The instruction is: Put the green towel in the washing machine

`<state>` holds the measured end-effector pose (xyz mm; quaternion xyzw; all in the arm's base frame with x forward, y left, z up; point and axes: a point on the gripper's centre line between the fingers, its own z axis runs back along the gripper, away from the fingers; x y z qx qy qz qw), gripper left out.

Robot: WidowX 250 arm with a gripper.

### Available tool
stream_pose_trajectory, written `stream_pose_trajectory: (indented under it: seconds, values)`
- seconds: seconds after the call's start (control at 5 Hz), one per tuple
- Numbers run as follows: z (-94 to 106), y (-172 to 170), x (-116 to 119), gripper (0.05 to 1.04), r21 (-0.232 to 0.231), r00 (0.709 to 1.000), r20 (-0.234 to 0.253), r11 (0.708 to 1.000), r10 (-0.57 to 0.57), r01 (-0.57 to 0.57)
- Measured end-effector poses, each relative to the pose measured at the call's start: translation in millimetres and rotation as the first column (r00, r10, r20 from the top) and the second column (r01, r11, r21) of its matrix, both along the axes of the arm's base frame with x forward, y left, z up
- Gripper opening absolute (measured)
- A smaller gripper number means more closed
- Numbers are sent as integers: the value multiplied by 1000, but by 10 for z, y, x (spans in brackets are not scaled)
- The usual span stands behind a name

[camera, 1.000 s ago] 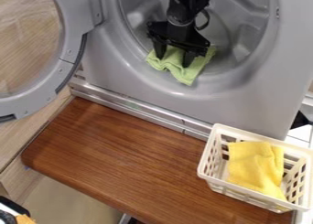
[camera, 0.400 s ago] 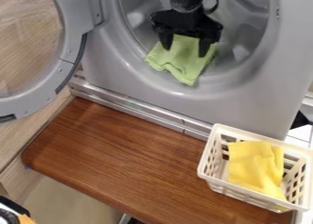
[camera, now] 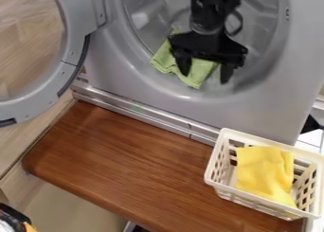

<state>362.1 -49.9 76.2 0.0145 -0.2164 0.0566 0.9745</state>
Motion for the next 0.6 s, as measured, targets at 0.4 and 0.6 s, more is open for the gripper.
stream_pose_trajectory:
  seconds: [0.4, 0.6]
  values:
    - [143, -88, -558, 1000, -62, 992, -119, 997, 43, -51]
    - [170, -337, -704, 1000, -149, 989, -149, 988, 11, -34]
